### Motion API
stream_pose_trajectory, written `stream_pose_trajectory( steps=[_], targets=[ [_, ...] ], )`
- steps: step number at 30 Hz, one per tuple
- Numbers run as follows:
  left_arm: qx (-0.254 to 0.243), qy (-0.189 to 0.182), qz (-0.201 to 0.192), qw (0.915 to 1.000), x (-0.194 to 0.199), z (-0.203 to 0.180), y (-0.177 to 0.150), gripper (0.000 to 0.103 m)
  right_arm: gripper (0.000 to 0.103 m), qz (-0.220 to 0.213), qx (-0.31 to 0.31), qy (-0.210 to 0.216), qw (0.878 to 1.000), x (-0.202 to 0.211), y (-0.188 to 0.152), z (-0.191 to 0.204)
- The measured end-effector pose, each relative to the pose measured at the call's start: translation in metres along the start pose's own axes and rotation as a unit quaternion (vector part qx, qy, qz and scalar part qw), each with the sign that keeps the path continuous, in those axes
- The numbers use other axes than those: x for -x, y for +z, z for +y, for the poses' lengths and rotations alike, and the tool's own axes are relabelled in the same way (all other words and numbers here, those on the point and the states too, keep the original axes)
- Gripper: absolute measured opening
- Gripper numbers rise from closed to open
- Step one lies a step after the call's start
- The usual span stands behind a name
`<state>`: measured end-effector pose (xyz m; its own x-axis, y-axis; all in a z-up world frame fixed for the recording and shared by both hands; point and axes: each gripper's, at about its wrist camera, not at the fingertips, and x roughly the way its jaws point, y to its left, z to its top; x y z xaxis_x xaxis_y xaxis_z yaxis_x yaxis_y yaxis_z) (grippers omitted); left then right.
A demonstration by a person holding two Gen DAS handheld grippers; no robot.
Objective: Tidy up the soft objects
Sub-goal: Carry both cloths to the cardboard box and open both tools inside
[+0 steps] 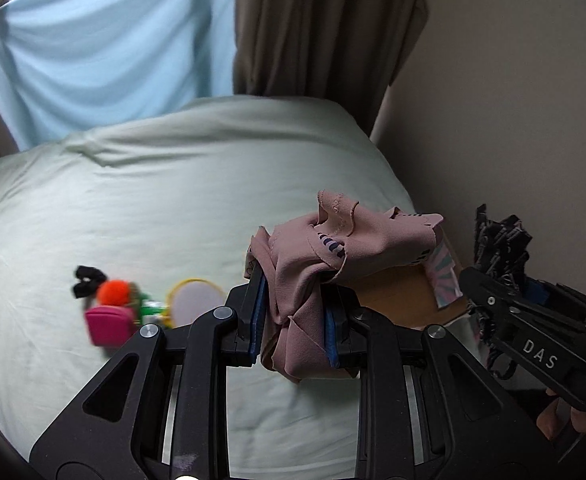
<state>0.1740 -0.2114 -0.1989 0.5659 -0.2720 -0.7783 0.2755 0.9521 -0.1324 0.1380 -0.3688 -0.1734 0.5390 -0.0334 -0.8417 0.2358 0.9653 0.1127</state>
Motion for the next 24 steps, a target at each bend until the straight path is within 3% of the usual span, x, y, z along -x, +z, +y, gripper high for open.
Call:
stream_pose_trajectory(
  steps=[6, 14, 16, 20, 24],
  targets=[
    [0.01, 0.001, 0.051, 0.9987, -0.068, -0.045, 0.008, 0.021, 0.04, 0.051, -0.013, 0.012, 0.999, -0.053, 0.026, -0.05],
    [0.017, 0.011, 0.126, 0.9919, -0.156, -0.063, -0.001, 0.021, 0.04, 0.131, -0.049, 0.028, 0.99, -0.137, 0.039, -0.098],
    [0.014, 0.016, 0.149, 0.9885, -0.178, -0.063, -0.004, 0.021, 0.04, 0.152, -0.059, 0.034, 0.986, -0.159, 0.04, -0.102],
    [0.005, 0.031, 0.225, 0.9739, -0.23, -0.066, -0.019, 0.021, 0.04, 0.187, -0.059, 0.044, 0.98, -0.194, 0.037, -0.108],
    [0.004, 0.03, 0.251, 0.9676, -0.249, -0.067, -0.029, 0.021, 0.04, 0.209, -0.058, 0.048, 0.975, -0.216, 0.031, -0.112]
  ],
)
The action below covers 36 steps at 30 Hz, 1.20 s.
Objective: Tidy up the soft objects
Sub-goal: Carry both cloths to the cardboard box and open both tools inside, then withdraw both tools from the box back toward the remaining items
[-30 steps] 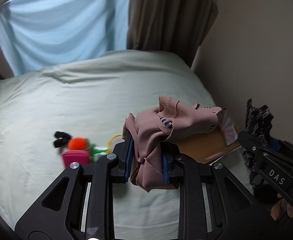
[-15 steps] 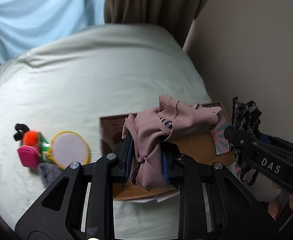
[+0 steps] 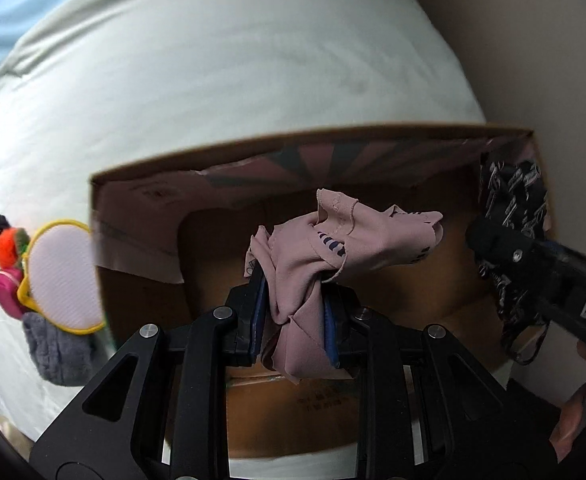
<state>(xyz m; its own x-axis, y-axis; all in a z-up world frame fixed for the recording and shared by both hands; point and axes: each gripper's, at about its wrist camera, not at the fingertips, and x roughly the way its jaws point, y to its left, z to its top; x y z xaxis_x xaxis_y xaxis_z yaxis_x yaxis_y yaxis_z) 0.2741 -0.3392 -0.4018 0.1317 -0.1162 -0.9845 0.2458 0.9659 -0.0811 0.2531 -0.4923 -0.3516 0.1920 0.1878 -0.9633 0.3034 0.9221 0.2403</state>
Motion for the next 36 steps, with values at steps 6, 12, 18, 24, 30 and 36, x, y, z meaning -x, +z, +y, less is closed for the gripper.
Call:
stream_pose_trajectory(
  steps=[6, 12, 18, 24, 30, 36],
  targets=[
    [-0.018, -0.008, 0.016, 0.9997, -0.005, -0.008, 0.001, 0.103, 0.079, 0.016, -0.01, 0.004, 1.0, -0.018, 0.011, -0.013],
    [-0.055, 0.018, 0.0, 0.9983, 0.007, -0.016, -0.003, 0.103, 0.103, 0.018, -0.029, 0.022, 0.999, -0.021, 0.016, -0.028],
    [-0.051, 0.008, -0.007, 0.9987, 0.015, -0.011, -0.006, 0.103, 0.103, 0.017, -0.015, 0.019, 1.0, -0.015, 0.012, -0.024],
    [-0.049, -0.001, -0.028, 0.9984, 0.042, -0.011, -0.013, 0.102, 0.103, 0.008, -0.004, 0.015, 1.0, 0.009, 0.005, -0.024],
    [-0.043, -0.008, -0.068, 0.9967, 0.1, -0.006, -0.025, 0.102, 0.103, -0.028, 0.022, 0.015, 0.999, 0.054, -0.007, -0.005],
    [-0.033, -0.021, -0.123, 0.9916, 0.17, 0.011, -0.041, 0.103, 0.103, -0.069, 0.039, 0.027, 0.997, 0.114, -0.026, 0.02]
  ],
)
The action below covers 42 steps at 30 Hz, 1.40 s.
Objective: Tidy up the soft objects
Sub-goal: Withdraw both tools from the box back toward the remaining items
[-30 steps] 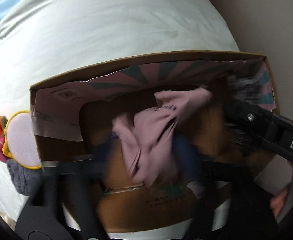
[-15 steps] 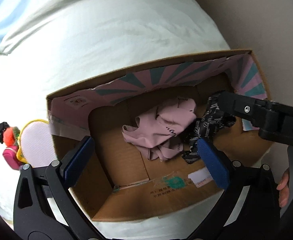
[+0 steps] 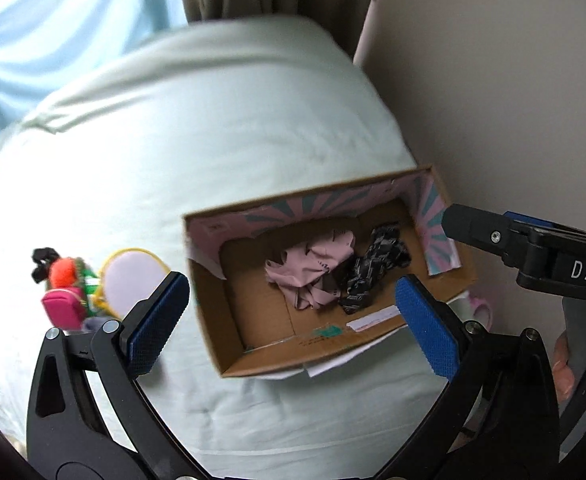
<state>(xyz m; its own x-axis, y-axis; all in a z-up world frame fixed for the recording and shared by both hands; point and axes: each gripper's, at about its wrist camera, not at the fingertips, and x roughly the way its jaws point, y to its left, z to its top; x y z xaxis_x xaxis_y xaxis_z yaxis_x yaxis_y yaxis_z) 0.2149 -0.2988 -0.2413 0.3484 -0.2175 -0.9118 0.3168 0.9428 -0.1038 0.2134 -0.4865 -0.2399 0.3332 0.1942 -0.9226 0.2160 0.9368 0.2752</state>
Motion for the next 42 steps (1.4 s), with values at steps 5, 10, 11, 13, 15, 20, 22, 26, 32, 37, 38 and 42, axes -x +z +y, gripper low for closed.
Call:
stream_pose_trajectory(
  steps=[5, 10, 11, 13, 15, 20, 22, 26, 32, 37, 38, 42],
  targets=[
    [0.011, 0.005, -0.05, 0.9987, 0.063, 0.021, -0.012, 0.103, 0.103, -0.043, 0.044, -0.008, 0.998, 0.056, -0.014, 0.037],
    [0.039, 0.024, -0.095, 0.9944, 0.129, 0.057, -0.04, 0.103, 0.103, -0.097, 0.102, -0.006, 0.99, 0.109, -0.037, 0.086],
    [0.046, 0.03, -0.106, 0.9928, 0.144, 0.068, -0.049, 0.103, 0.103, -0.105, 0.111, -0.005, 0.988, 0.115, -0.042, 0.095],
    [0.058, 0.039, -0.117, 0.9907, 0.162, 0.083, -0.061, 0.103, 0.103, -0.123, 0.131, -0.003, 0.984, 0.129, -0.055, 0.113],
    [0.07, 0.049, -0.129, 0.9879, 0.181, 0.1, -0.076, 0.103, 0.103, -0.135, 0.143, 0.0, 0.98, 0.138, -0.066, 0.128],
    [0.089, 0.079, -0.159, 0.98, 0.22, 0.138, -0.115, 0.103, 0.103, -0.172, 0.165, 0.01, 0.971, 0.158, -0.103, 0.164],
    [0.096, 0.086, -0.17, 0.9769, 0.232, 0.151, -0.13, 0.103, 0.103, -0.179, 0.171, 0.011, 0.969, 0.161, -0.116, 0.175],
    [0.109, 0.099, -0.183, 0.9721, 0.256, 0.18, -0.161, 0.103, 0.103, -0.202, 0.186, -0.011, 0.961, 0.168, -0.148, 0.198],
    [0.128, 0.095, -0.184, 0.9699, 0.266, 0.223, -0.188, 0.103, 0.103, -0.21, 0.184, 0.002, 0.96, 0.165, -0.178, 0.223],
    [0.109, 0.088, -0.184, 0.9729, 0.264, 0.255, -0.19, 0.103, 0.103, -0.22, 0.17, 0.002, 0.961, 0.156, -0.193, 0.25],
    [0.101, 0.087, -0.185, 0.9736, 0.263, 0.261, -0.191, 0.103, 0.103, -0.221, 0.169, 0.001, 0.961, 0.154, -0.196, 0.257],
    [0.059, 0.085, -0.179, 0.9785, 0.249, 0.283, -0.188, 0.103, 0.103, -0.215, 0.164, -0.005, 0.963, 0.137, -0.202, 0.283]
  ],
)
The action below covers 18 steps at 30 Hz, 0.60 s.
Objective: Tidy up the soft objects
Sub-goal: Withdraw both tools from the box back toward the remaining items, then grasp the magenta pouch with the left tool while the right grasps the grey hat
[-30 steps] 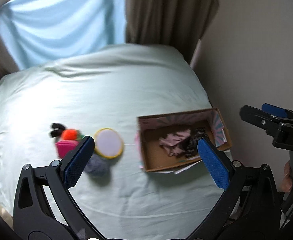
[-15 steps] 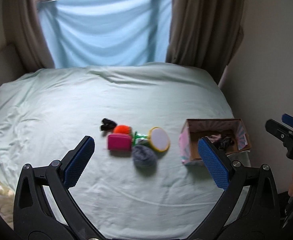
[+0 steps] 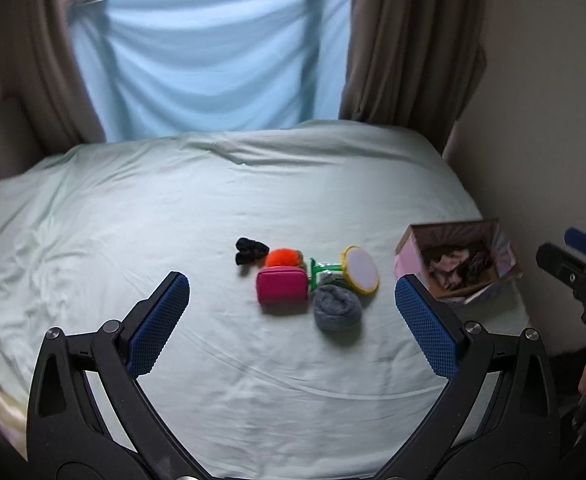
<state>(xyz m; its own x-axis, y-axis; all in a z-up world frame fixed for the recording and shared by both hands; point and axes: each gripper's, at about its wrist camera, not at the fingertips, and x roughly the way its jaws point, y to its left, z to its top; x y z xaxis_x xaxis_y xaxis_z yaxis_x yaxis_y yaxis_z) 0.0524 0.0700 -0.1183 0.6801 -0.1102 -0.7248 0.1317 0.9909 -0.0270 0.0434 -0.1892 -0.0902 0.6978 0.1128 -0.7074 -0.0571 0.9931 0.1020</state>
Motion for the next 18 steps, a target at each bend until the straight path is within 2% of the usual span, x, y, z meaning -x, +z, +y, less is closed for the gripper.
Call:
stream_pose_trajectory(
  steps=[10, 18],
  targets=[
    [-0.092, -0.045, 0.011, 0.9947, -0.082, 0.031, -0.018, 0.103, 0.103, 0.03, -0.023, -0.009, 0.999, -0.074, -0.022, 0.053],
    [-0.186, -0.071, 0.025, 0.9797, -0.186, 0.026, -0.053, 0.103, 0.103, 0.062, -0.056, -0.021, 0.996, -0.153, -0.058, 0.06]
  ],
)
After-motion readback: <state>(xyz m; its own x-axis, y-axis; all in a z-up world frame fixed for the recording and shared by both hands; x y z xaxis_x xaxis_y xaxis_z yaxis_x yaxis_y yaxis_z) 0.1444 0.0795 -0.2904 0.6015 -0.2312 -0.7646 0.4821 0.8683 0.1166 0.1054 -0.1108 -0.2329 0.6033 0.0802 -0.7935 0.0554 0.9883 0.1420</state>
